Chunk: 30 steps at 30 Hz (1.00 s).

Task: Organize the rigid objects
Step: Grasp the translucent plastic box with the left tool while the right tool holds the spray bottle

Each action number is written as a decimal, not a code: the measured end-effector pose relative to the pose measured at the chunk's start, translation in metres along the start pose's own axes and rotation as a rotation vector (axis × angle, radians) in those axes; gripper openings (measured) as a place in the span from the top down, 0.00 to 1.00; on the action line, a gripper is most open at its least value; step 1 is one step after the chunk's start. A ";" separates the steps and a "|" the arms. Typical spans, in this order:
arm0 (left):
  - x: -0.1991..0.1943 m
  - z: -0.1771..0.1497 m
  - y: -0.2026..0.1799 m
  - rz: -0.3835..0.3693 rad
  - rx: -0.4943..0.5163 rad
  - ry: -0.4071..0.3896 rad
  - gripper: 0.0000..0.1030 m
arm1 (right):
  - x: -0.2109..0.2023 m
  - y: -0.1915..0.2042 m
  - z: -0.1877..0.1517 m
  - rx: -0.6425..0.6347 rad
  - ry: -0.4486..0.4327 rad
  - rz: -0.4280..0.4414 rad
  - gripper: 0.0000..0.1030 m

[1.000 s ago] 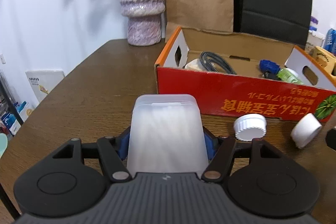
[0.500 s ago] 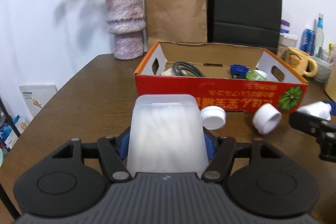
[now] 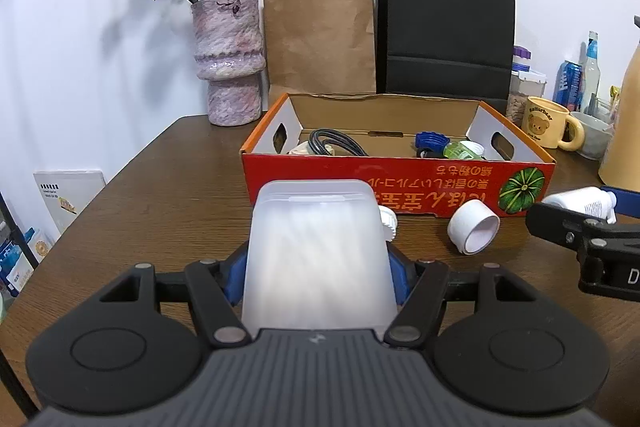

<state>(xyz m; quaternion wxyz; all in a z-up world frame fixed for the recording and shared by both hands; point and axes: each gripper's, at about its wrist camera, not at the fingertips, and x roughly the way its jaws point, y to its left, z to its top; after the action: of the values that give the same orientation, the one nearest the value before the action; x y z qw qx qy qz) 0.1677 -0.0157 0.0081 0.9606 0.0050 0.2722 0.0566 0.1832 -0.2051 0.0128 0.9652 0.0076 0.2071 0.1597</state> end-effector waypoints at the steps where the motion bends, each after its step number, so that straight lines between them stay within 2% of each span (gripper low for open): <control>1: 0.000 0.001 -0.001 0.001 0.003 0.002 0.36 | 0.000 0.000 0.001 -0.002 -0.002 -0.001 0.06; 16: 0.000 0.024 -0.007 0.011 0.012 -0.031 0.36 | 0.002 0.004 0.023 -0.007 -0.036 -0.011 0.06; 30: 0.015 0.054 -0.002 0.034 -0.028 -0.075 0.36 | 0.030 0.012 0.047 0.014 -0.054 -0.014 0.06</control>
<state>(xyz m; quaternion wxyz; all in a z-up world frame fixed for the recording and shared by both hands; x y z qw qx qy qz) 0.2091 -0.0153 0.0462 0.9690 -0.0014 0.2350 0.0766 0.2243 -0.1821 0.0453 0.9714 0.0172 0.1820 0.1513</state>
